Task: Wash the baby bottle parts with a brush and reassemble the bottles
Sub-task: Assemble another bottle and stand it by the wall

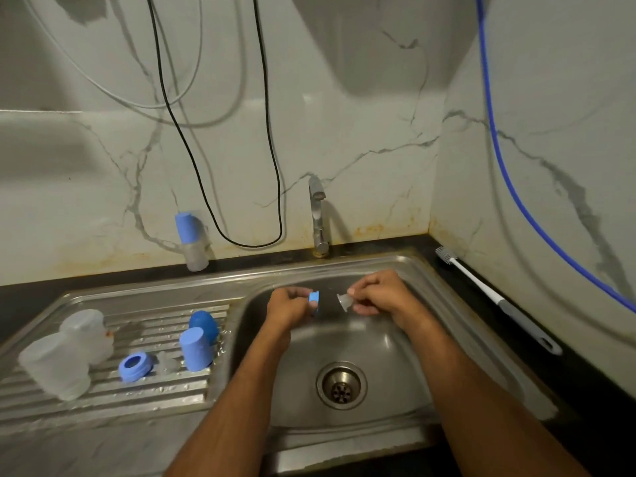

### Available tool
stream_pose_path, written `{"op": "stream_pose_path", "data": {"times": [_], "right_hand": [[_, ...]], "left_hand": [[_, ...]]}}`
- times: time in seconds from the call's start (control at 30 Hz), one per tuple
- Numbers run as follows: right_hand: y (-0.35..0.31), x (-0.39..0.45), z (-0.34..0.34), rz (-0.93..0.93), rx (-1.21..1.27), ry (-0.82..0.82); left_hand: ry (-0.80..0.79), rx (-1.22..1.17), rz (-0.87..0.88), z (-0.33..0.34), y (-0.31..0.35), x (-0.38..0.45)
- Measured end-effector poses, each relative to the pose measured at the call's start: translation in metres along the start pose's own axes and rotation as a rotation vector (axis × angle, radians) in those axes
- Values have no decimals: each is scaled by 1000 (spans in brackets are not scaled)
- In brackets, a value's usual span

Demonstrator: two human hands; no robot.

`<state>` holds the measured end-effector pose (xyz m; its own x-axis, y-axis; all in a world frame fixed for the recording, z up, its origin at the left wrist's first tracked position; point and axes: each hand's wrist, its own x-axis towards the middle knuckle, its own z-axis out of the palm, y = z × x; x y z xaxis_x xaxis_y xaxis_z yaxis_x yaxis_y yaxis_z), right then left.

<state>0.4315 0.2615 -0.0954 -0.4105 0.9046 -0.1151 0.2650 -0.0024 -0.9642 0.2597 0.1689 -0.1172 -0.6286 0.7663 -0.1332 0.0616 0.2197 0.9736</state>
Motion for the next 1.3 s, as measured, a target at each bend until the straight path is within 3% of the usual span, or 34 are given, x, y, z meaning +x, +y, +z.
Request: {"op": "stream_pose_path", "data": {"times": [0.13,0.33,0.7,1.07,1.3], "right_hand": [[13,3,8,54,379,-18],[7,4,11,58,498,-101],[15,2,15,77,532,-181],[16,-7,28,22,439,-171],[16,-3,35,-50,282,-44]], "left_hand": [[-51,-339,-140,-6,-17,-1],[-109,-542,-167,-7,-15,10],[-159,-497,-179,-2,-18,4],[-180,-466,-64,-2,-18,0],[-167,-444,-49,-1,-17,1]]}}
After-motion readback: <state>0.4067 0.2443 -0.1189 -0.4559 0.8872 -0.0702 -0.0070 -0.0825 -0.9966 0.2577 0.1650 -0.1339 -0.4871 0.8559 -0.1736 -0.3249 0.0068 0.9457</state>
